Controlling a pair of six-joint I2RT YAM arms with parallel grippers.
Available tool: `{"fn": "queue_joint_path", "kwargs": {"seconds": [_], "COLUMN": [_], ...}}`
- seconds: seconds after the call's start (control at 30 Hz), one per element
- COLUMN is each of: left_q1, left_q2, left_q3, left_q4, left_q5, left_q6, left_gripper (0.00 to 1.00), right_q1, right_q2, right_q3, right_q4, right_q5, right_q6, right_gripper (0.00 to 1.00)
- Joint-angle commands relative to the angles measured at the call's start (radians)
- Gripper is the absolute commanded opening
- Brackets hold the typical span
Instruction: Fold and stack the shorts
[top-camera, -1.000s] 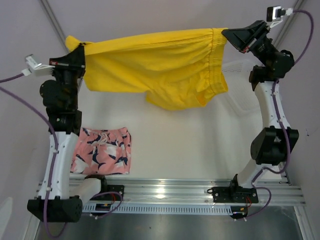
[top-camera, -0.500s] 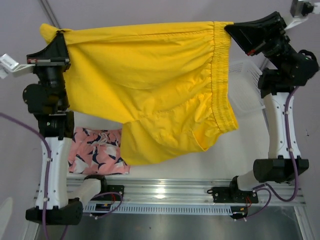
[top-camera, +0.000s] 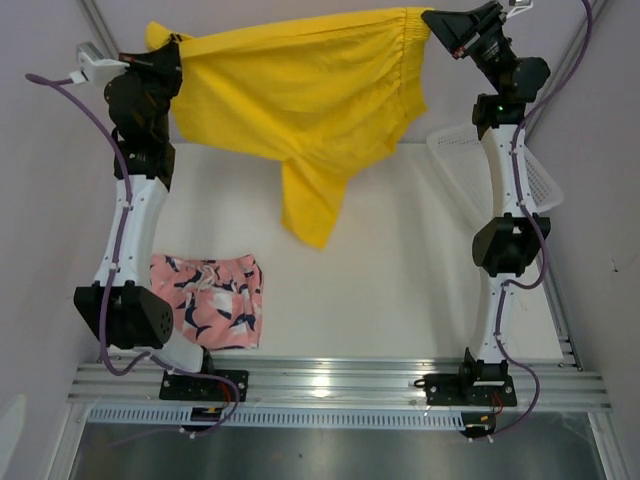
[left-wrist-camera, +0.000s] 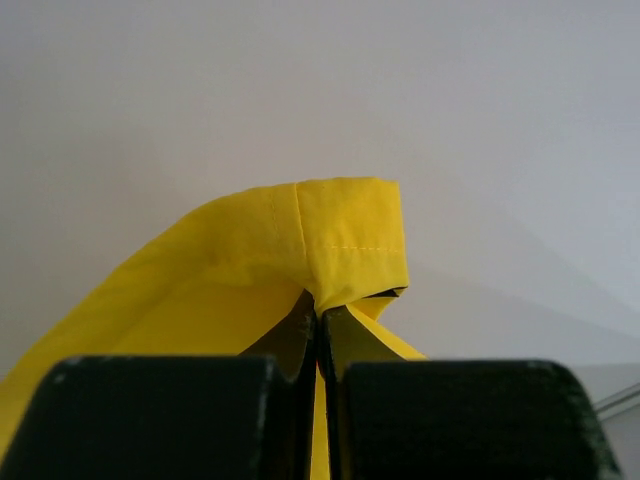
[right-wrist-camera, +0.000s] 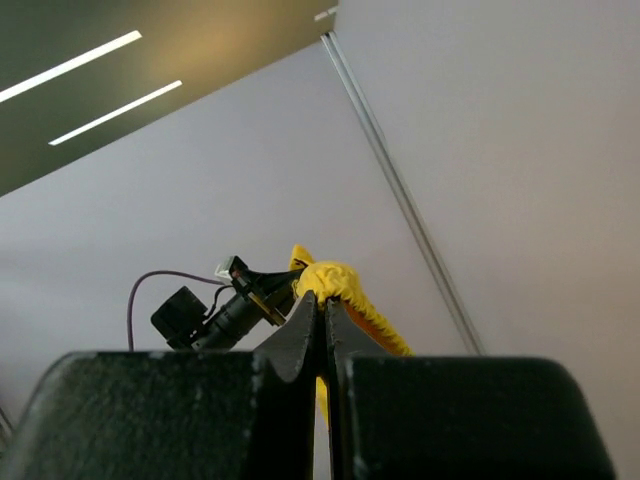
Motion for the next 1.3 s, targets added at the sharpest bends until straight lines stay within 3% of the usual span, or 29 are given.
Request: {"fn": "queue_joint_path", "kwargs": {"seconds": [0.0, 0.1, 0.17, 0.23, 0.3, 0.33, 0.37, 0.4, 0.47, 0.53, 0.6, 0.77, 0.8, 0.87, 0.9, 0.97, 1.0, 1.07, 1.1, 1.13, 1.17, 1.27], "left_q1": [0.043, 0.052, 0.052, 0.052, 0.049, 0.046, 0.043, 0.04, 0.037, 0.037, 0.05, 0.116, 0.118, 0.123, 0.127, 0.153, 0.164, 0.204, 0.216, 0.239, 0.25, 0.287], "left_q2": [0.041, 0.024, -0.028, -0.092, -0.123, -0.155, -0.172, -0.189, -0.233, -0.261, -0.307, -0.433, -0.483, -0.531, -0.554, -0.608, -0.623, -0.645, -0.643, -0.624, -0.61, -0.513], "left_q3": [0.202, 0.176, 0.1, -0.081, -0.229, -0.35, -0.482, -0.552, -0.756, -0.976, -1.063, -1.134, -1.123, -1.106, -1.094, -1.086, -1.083, -1.074, -1.07, -1.06, -1.045, -0.988], "left_q4": [0.026, 0.075, 0.115, 0.179, 0.207, 0.243, 0.277, 0.337, 0.412, 0.509, 0.476, 0.258, 0.121, 0.001, -0.103, -0.146, -0.182, -0.201, -0.204, -0.209, -0.213, -0.213], "left_q5": [-0.013, 0.02, 0.034, 0.035, 0.056, 0.061, 0.067, 0.072, 0.077, 0.077, 0.07, 0.095, 0.078, -0.003, -0.027, -0.046, -0.055, -0.052, -0.031, -0.019, -0.006, 0.053], "left_q6": [-0.006, -0.006, -0.003, -0.026, -0.04, -0.058, -0.063, -0.068, -0.103, -0.098, -0.083, -0.043, -0.042, -0.009, -0.006, 0.024, 0.037, 0.05, 0.061, 0.063, 0.066, 0.073], "left_gripper": [0.0, 0.0, 0.0, 0.0, 0.0, 0.0, 0.0, 0.0, 0.0, 0.0, 0.0, 0.0, 0.0, 0.0, 0.0, 0.0, 0.0, 0.0, 0.0, 0.0, 0.0, 0.0], "right_q1": [-0.024, -0.057, -0.065, -0.059, -0.05, -0.05, -0.05, -0.05, -0.04, -0.013, 0.033, 0.119, 0.136, 0.221, 0.257, 0.341, 0.44, 0.562, 0.693, 0.752, 0.8, 0.93], "right_q2": [0.031, -0.015, -0.043, -0.063, -0.095, -0.139, -0.159, -0.181, -0.237, -0.291, -0.382, -0.549, -0.578, -0.642, -0.729, -0.84, -0.904, -1.102, -1.161, -1.243, -1.265, -1.27], "right_q3": [0.244, 0.188, 0.045, -0.042, -0.317, -0.438, -0.698, -0.825, -1.158, -1.351, -1.595, -1.892, -1.936, -2.052, -2.082, -2.184, -2.201, -2.208, -2.198, -2.173, -2.169, -2.161], "right_q4": [0.039, 0.096, 0.229, 0.321, 0.432, 0.575, 0.645, 0.758, 0.811, 0.817, 0.817, 0.813, 0.799, 0.736, 0.608, 0.473, 0.269, 0.05, -0.158, -0.253, -0.343, -0.407], "right_q5": [0.171, 0.158, 0.143, 0.071, 0.052, 0.056, 0.066, 0.07, 0.055, 0.015, -0.006, -0.033, -0.025, -0.009, 0.016, 0.085, 0.128, 0.306, 0.375, 0.52, 0.559, 0.641], "right_q6": [0.051, 0.066, 0.142, 0.176, 0.262, 0.285, 0.32, 0.325, 0.307, 0.189, 0.111, -0.027, -0.043, -0.128, -0.173, -0.312, -0.371, -0.493, -0.603, -0.641, -0.691, -0.725], "right_gripper": [0.0, 0.0, 0.0, 0.0, 0.0, 0.0, 0.0, 0.0, 0.0, 0.0, 0.0, 0.0, 0.0, 0.0, 0.0, 0.0, 0.0, 0.0, 0.0, 0.0, 0.0, 0.0]}}
